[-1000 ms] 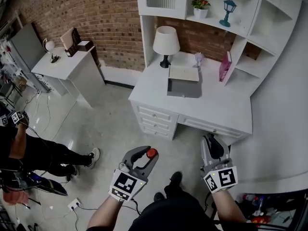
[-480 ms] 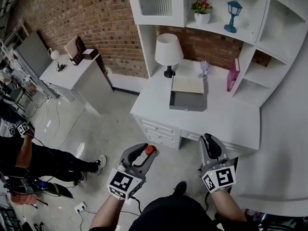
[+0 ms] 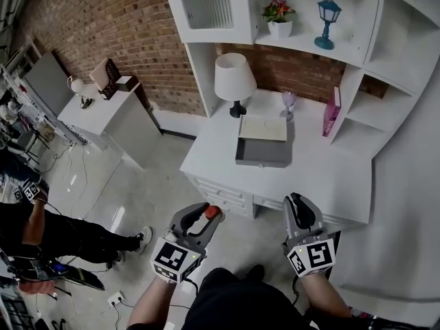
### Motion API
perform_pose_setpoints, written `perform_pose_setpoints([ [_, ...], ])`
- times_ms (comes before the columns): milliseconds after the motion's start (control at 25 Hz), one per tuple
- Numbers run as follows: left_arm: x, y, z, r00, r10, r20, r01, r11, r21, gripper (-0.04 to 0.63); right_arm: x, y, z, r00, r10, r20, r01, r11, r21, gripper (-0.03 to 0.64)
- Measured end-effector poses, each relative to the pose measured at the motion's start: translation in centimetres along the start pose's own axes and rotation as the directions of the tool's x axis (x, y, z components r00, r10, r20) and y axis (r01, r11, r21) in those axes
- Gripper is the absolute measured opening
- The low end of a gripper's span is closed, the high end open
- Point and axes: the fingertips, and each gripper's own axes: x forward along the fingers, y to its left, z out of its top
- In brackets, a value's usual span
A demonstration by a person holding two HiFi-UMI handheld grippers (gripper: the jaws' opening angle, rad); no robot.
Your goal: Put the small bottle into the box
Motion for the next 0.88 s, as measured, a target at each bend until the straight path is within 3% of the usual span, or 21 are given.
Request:
perform_pose_setpoints([
  [280, 2.8, 2.5, 0.1, 1.000, -0.016, 0.000, 0.016, 1.000, -0.011, 0.130, 1.4, -2.0, -0.5, 0.999, -0.048, -0.021, 0.047, 0.999, -0.014, 0.054],
  [880, 15.1, 12.3, 0.2, 0.982, -0.186, 0.032, 0.186, 0.982, -0.008, 0.130, 11.5, -7.0, -1.2, 0.976, -0.212, -0.048, 0.207, 0.975, -0.084, 0.038],
])
